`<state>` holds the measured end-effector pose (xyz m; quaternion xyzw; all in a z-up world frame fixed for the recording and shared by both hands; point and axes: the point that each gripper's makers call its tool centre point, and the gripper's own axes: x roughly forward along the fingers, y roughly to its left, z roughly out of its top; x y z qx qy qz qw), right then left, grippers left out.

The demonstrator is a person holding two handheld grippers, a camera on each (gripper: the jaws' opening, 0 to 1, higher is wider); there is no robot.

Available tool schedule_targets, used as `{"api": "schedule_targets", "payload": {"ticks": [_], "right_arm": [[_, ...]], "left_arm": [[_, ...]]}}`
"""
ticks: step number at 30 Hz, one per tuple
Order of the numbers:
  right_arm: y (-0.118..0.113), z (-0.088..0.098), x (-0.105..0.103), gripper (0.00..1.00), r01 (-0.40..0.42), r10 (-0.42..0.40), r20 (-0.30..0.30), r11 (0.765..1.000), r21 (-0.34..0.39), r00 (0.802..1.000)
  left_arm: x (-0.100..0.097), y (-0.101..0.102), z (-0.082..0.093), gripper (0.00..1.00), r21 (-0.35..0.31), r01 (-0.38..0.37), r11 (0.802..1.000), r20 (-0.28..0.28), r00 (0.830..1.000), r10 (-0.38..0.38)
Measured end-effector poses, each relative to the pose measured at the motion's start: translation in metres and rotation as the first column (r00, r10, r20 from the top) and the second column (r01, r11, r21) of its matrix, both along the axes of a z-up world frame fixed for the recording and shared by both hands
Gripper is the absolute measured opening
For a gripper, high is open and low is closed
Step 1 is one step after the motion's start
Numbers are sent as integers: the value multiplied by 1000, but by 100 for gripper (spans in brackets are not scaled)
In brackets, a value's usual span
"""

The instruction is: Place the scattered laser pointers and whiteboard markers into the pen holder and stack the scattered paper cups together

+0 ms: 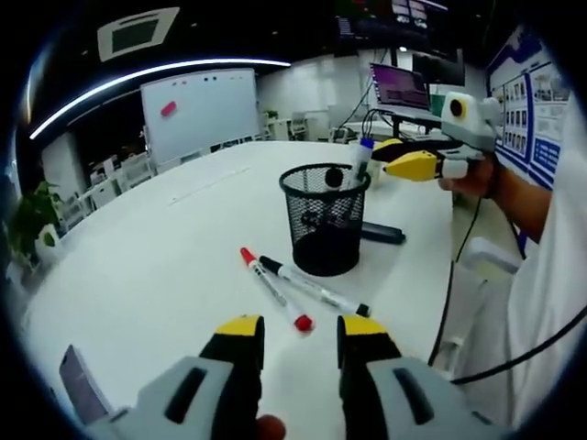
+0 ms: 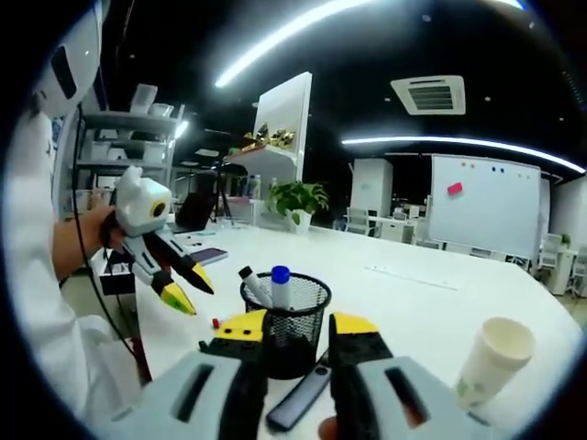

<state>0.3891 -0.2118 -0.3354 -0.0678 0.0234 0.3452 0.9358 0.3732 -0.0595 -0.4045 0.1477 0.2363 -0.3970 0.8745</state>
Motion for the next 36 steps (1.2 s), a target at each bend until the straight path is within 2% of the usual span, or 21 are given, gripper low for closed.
{"api": "schedule_targets", "payload": {"ticks": [11,17,22,27,36], "right_arm": [[1,-3,-3,25,-7,7,-3,1000,0,1000],[-1,-2,-3,25,-5,5,-2,1000,10,1000],[-1,-3,-3,25,-5,5,-3,1000,5,1000],[-3,-6,-2,25,0,0,-9,1000,3,1000],[-3,-5,-3,25,5,-5,-4,1000,4,1000]], "left_arm": [[2,6,-4,33,-5,-28,1000,-3,1000,28],[9,7,4,33,-65,-63,996,18,998,65],[12,9,3,33,-61,-84,995,20,996,85],[16,14,7,33,-87,-114,990,18,993,116],[14,12,6,33,-100,-108,989,8,994,109]]}}
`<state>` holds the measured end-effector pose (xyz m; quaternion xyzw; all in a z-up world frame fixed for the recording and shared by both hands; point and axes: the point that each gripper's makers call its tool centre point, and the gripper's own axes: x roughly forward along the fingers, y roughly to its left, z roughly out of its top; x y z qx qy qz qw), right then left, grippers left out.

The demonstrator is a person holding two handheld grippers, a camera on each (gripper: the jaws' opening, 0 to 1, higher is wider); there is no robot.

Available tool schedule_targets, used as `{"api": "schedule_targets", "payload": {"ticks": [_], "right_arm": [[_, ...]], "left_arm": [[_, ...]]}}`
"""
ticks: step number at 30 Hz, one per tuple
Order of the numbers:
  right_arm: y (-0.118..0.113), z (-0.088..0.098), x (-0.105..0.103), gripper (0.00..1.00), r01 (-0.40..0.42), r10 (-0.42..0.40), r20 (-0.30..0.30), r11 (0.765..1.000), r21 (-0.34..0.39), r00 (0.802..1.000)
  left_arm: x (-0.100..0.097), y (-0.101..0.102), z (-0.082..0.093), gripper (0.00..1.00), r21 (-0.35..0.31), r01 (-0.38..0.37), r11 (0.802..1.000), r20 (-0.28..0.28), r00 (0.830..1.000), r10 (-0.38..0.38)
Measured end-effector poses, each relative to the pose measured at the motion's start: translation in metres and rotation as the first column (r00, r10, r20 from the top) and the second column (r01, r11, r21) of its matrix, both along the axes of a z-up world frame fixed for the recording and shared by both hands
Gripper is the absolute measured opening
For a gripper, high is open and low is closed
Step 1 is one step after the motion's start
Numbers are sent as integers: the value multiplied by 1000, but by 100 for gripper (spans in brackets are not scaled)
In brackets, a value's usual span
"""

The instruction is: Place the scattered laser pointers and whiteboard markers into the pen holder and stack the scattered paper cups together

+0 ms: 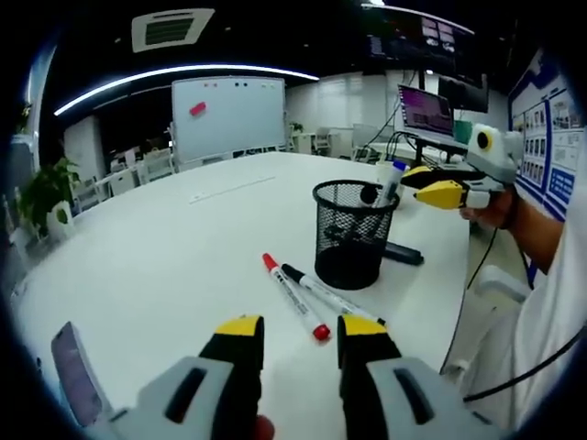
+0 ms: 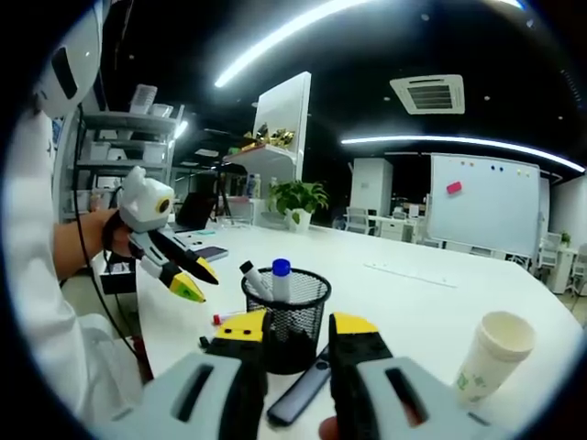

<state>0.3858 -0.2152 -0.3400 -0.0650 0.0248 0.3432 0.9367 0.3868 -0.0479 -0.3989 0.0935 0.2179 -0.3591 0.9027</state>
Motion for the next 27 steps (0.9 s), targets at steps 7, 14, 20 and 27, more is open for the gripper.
{"api": "schedule_targets", "payload": {"ticks": [7,14,20,27], "right_arm": [[-1,-2,0,25,4,-4,-3,1000,3,1000],[-1,-2,0,25,1,-1,-3,1000,-1,1000],[-2,-3,-1,25,5,-5,-4,1000,-1,1000],[-2,-6,-1,25,3,-3,-10,1000,-6,1000]], "left_arm": [[0,1,-2,33,0,-7,1000,5,1000,7],[1,2,-4,33,-29,-46,999,23,999,47],[0,0,-12,33,-57,-90,994,0,996,90],[2,-1,-17,34,-55,-112,992,-3,994,112]]}}
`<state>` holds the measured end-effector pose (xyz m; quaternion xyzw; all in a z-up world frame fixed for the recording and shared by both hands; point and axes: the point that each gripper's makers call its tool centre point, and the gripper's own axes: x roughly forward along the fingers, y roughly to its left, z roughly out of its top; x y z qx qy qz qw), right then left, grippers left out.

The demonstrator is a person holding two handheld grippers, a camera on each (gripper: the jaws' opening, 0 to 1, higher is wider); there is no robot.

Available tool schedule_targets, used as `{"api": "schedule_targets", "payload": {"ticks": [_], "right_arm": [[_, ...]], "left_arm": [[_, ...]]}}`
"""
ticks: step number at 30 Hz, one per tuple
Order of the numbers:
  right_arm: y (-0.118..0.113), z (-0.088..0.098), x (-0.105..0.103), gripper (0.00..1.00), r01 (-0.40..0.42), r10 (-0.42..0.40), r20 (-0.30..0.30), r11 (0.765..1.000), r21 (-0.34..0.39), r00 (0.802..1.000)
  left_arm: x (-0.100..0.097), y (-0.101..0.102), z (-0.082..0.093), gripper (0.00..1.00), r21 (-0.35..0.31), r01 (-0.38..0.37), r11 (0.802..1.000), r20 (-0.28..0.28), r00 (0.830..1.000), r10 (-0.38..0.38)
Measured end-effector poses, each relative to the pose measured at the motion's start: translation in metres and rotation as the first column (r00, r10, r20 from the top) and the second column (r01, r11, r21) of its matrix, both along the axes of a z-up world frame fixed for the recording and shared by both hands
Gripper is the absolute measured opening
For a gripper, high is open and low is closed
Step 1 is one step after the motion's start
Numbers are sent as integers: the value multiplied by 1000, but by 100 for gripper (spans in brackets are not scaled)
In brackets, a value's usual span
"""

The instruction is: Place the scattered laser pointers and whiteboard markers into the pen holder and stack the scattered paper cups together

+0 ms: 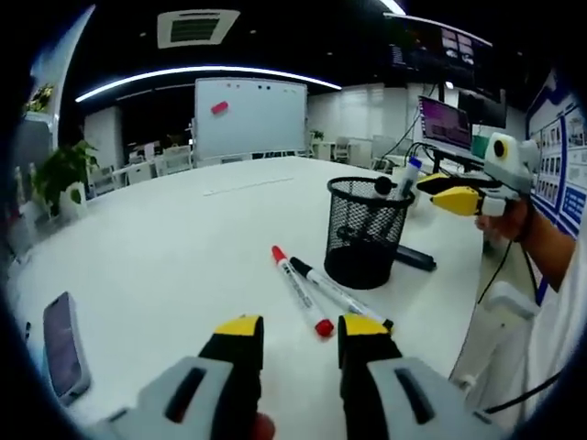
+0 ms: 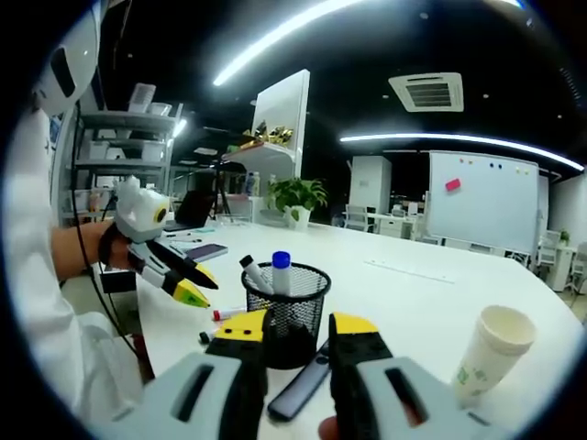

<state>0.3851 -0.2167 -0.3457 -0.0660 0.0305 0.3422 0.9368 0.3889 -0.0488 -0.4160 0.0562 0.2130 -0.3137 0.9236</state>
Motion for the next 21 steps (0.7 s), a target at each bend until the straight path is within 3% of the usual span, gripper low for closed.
{"api": "schedule_targets", "payload": {"ticks": [6,9,13,21], "right_arm": [[0,-2,0,25,0,0,-5,1000,-3,1000],[-1,-4,1,25,2,-2,-9,1000,-7,1000],[-1,-3,1,25,3,-3,-9,1000,-5,1000],[-3,-4,2,25,8,-8,-11,1000,-5,1000]], "left_arm": [[-1,-4,-5,34,12,0,1000,9,1000,0],[7,1,0,33,73,-37,997,86,996,30],[6,-4,4,33,34,-40,999,82,996,37],[3,-10,-1,33,37,-28,999,83,996,25]]}}
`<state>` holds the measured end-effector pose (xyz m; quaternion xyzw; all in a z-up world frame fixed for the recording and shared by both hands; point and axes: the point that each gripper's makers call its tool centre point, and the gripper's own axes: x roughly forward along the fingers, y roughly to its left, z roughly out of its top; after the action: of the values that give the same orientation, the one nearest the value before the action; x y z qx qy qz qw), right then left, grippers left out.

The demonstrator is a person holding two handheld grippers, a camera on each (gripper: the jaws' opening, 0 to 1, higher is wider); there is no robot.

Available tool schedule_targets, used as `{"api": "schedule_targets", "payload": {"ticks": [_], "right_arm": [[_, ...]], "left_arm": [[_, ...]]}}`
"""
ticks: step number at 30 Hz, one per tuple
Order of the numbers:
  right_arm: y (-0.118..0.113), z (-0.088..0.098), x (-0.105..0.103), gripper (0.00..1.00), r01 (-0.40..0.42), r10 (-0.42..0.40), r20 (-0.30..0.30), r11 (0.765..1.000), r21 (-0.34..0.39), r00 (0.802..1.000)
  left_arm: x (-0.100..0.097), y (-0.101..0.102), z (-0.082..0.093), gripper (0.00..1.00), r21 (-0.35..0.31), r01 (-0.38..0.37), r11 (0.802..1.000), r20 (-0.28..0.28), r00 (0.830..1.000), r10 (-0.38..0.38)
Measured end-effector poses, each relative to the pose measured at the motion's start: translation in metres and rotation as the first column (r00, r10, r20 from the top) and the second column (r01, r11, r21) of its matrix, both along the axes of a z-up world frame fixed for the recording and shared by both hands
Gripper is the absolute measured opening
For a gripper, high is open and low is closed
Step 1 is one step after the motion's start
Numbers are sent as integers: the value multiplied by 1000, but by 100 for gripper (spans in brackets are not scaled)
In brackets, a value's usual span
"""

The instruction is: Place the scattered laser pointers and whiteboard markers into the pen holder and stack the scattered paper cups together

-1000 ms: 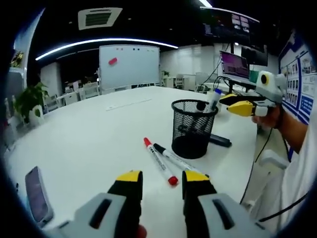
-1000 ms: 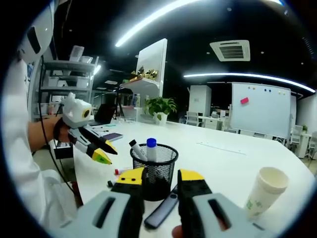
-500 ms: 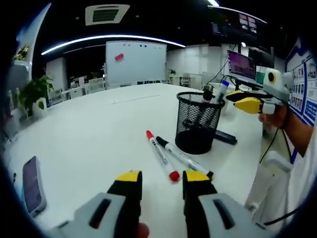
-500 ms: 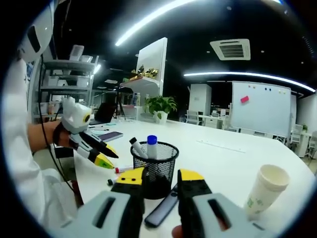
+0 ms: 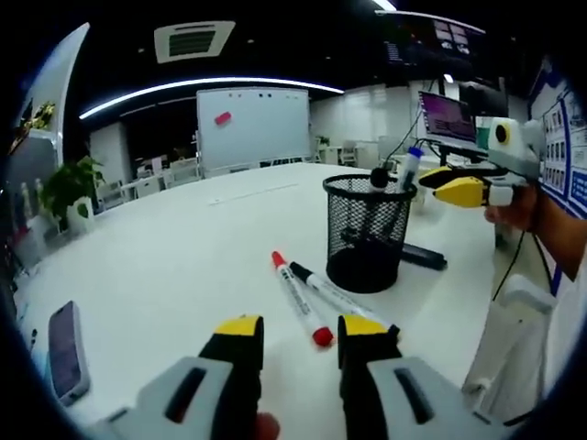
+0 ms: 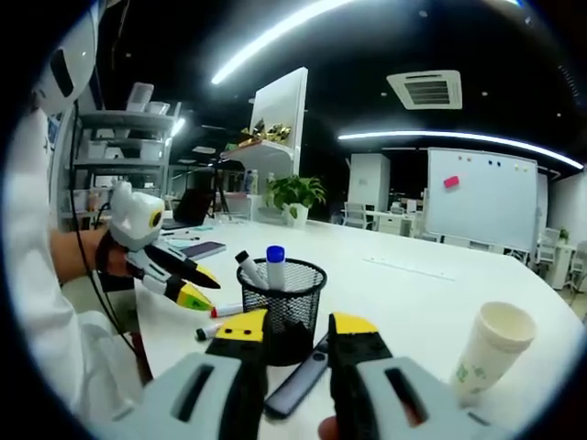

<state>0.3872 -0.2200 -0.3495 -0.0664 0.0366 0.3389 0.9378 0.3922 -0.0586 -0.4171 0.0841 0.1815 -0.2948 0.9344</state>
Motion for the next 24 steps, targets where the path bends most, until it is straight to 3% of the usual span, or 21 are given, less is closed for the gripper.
{"api": "schedule_targets", "payload": {"ticks": [6,24], "right_arm": [[0,0,0,25,-1,1,0,1000,-2,1000],[-2,1,0,25,10,-10,2,1000,-8,1000]], "left_arm": [[-1,1,-3,31,-13,-36,999,-9,999,35],[2,2,-4,30,-34,-125,992,34,991,126]]}}
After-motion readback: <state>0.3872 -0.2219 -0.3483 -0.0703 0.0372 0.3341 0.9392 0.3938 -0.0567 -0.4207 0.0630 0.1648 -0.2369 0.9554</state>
